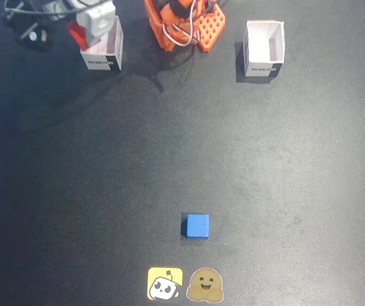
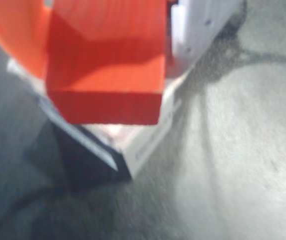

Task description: Put the red cube in the right box and the blue cube in the left box.

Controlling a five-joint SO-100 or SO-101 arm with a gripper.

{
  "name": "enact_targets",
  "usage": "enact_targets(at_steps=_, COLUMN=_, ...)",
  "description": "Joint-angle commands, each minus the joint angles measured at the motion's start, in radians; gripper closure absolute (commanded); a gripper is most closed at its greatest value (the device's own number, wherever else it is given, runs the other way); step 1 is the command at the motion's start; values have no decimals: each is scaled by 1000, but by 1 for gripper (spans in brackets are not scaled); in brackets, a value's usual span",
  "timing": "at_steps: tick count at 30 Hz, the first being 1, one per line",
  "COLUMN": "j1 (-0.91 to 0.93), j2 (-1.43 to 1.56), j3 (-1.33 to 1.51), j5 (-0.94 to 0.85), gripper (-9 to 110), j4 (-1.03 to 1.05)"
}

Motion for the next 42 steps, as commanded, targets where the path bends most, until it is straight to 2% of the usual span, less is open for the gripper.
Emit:
enact_targets(at_steps=1, j1=29, j2=25, j3=-3, j5=60, gripper=90, j4=3)
enact_targets(at_steps=5, j1=34, j2=35, j3=15, j5=167, gripper=90, j4=14)
enact_targets(at_steps=13, j1=43, j2=94, j3=66, j5=224, gripper=89, j4=9)
enact_targets(at_steps=26, j1=48, j2=169, j3=110, j5=176, gripper=82, j4=-15)
enact_targets(at_steps=34, j1=34, j2=172, j3=101, j5=110, gripper=95, j4=-41)
enact_targets(at_steps=42, j1=-181, j2=199, j3=61, j5=64, gripper=100, j4=-72)
